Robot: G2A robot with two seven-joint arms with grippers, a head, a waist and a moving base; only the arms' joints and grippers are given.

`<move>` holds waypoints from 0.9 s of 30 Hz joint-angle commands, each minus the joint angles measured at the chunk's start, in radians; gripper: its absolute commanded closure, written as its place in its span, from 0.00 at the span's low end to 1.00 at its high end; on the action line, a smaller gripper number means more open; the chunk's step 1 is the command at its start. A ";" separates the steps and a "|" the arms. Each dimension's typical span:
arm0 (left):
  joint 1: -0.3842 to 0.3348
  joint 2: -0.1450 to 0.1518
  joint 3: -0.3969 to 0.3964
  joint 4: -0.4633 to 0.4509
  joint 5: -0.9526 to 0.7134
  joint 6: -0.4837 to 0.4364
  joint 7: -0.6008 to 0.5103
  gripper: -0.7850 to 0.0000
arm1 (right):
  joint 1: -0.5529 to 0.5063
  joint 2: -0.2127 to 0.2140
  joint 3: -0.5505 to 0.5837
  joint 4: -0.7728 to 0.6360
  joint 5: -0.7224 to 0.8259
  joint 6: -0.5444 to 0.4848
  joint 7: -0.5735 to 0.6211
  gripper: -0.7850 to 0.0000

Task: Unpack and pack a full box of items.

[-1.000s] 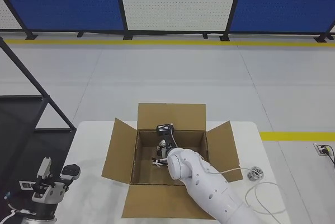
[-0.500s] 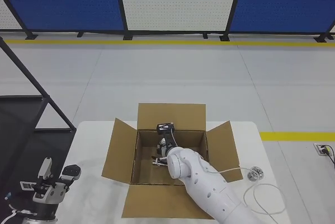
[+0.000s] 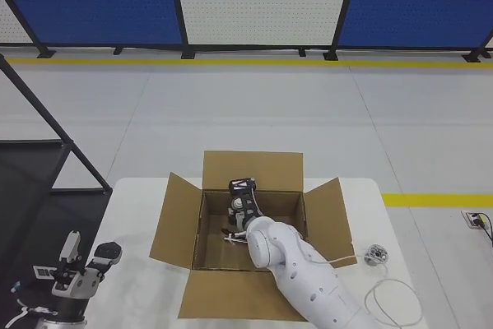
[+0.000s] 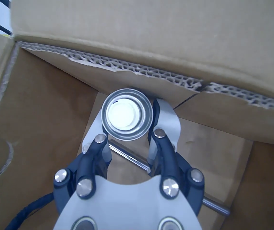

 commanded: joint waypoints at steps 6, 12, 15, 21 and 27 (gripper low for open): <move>-0.016 0.000 0.010 0.008 0.011 0.015 -0.013 0.00 | -0.205 0.083 0.146 -0.379 -0.164 -0.141 0.080 1.00; -0.029 0.001 0.015 0.020 0.015 0.023 -0.022 0.00 | -0.391 0.135 0.285 -0.696 -0.230 -0.299 0.142 1.00; -0.034 0.001 0.017 0.021 0.019 0.028 -0.026 0.00 | -0.465 0.152 0.343 -0.821 -0.258 -0.339 0.159 1.00; -0.039 0.001 0.021 0.021 0.024 0.034 -0.030 0.00 | -0.564 0.169 0.432 -0.974 -0.246 -0.352 0.185 1.00; -0.038 0.001 0.031 0.013 0.030 0.035 -0.036 0.00 | -0.564 0.169 0.432 -0.974 -0.246 -0.352 0.185 1.00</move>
